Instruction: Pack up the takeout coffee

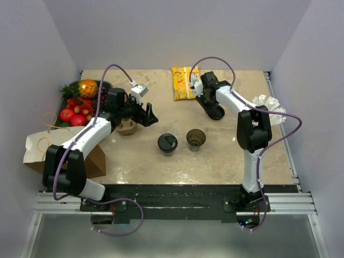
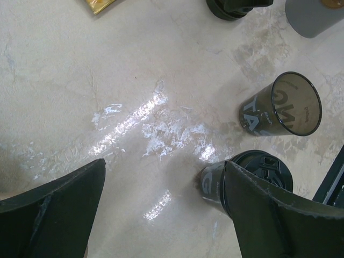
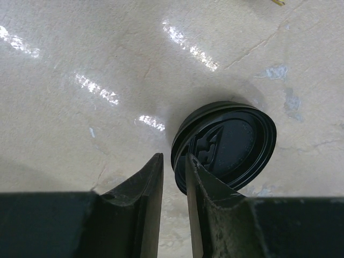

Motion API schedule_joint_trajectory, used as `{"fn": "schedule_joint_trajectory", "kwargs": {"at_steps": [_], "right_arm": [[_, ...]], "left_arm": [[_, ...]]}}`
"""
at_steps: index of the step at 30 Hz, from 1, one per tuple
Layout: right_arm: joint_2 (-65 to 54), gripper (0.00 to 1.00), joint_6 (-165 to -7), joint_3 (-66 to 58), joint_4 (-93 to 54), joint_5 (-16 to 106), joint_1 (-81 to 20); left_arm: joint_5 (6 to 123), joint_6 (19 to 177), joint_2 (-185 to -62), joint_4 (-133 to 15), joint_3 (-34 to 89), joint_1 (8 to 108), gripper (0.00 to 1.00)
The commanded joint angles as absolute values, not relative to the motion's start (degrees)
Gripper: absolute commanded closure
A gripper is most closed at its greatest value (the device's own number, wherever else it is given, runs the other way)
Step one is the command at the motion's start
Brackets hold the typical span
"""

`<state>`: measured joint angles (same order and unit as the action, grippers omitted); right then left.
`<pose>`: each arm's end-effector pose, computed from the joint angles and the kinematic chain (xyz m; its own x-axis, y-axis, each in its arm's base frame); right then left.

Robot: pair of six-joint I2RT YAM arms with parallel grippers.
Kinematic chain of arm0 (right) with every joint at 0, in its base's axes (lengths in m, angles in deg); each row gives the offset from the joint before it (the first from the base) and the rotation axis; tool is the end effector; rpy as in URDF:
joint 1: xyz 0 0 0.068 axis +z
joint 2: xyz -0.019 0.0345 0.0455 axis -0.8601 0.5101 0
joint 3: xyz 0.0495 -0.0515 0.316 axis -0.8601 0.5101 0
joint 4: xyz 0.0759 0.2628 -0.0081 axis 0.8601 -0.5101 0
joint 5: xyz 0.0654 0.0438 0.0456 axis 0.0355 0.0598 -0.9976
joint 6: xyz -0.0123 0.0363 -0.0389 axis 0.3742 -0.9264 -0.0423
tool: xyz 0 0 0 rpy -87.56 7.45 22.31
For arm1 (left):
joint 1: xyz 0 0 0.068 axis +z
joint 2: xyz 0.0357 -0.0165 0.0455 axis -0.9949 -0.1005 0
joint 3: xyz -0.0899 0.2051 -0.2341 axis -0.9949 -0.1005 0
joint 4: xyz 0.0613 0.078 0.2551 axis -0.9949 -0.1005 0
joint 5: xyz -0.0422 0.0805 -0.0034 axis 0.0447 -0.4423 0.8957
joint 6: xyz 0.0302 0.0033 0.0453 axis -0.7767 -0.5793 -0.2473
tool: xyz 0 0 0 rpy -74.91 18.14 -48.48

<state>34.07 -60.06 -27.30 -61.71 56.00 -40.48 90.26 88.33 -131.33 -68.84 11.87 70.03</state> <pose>0.4652 0.1565 0.2469 -0.7074 -0.5904 -0.3887 -0.5641 0.8029 -0.1929 0.3129 -0.1004 0.3055 -0.5741 0.1154 -0.8106 0.6301 0.6946 -0.3473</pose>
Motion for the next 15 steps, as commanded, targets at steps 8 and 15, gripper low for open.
{"fn": "schedule_joint_trajectory", "kwargs": {"at_steps": [8,15], "right_arm": [[34.74,0.73,-60.74,-28.49,-61.91,56.37,-40.43],[36.06,0.76,-60.48,-28.93,-62.26,56.29,-40.43]], "left_arm": [[91.36,89.23,-132.07,-66.5,12.36,70.61,0.04],[91.44,89.41,-132.6,-66.76,12.8,70.78,0.04]]}}
